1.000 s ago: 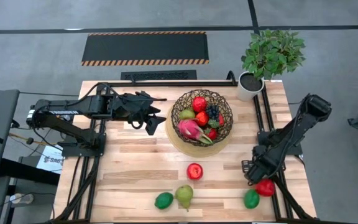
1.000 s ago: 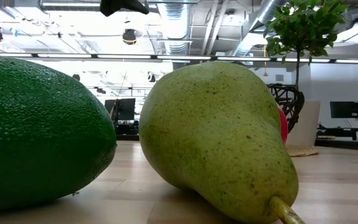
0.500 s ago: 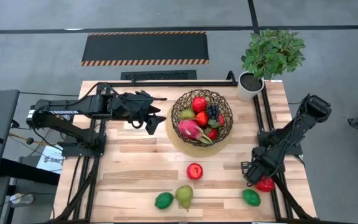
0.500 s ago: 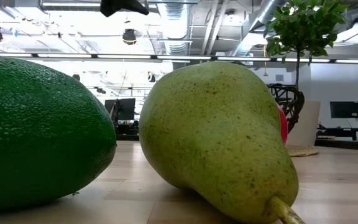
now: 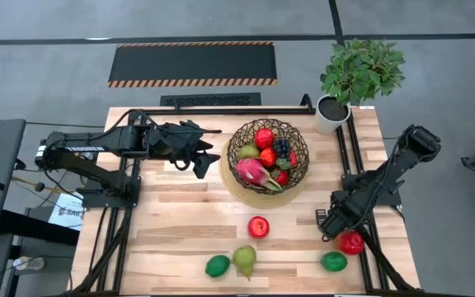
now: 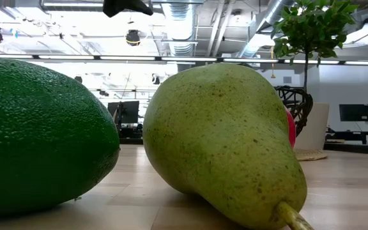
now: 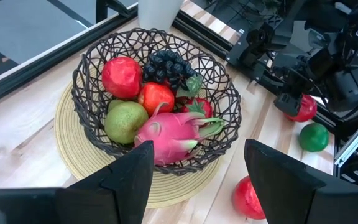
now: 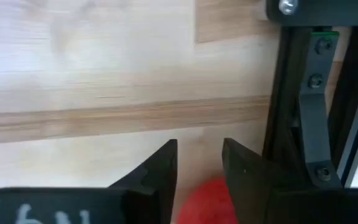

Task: Build produce basket
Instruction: Put the red apple into the black basket

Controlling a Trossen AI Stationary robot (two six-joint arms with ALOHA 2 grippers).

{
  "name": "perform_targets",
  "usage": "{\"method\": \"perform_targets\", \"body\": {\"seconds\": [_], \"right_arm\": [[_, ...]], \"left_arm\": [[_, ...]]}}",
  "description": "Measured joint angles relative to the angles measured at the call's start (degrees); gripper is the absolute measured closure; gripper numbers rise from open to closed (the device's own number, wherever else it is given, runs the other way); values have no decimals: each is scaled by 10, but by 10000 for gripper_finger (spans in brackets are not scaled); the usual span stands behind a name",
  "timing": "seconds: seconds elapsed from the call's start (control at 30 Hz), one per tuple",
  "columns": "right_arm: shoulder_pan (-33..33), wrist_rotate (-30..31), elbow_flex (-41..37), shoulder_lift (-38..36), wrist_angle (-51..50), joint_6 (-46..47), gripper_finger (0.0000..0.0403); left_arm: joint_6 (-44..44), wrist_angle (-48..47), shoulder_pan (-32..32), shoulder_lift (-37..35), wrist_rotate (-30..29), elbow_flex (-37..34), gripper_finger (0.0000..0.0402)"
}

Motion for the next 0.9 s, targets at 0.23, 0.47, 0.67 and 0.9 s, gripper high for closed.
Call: {"method": "perform_targets", "body": {"seconds": [0.23,0.47,0.67,0.9], "right_arm": [[-15,-26,2,-53,2,-26,209],[-12,-37,57,-106,-6,-90,96],[-10,-37,114,-142,-36,-140,51],[15,-55,139,-155,-94,-247,39]], "left_arm": [[0,0,0,0,0,0,166],[11,0,0,0,0,0,166],[18,0,0,0,0,0,166],[18,0,0,0,0,0,166]]}}
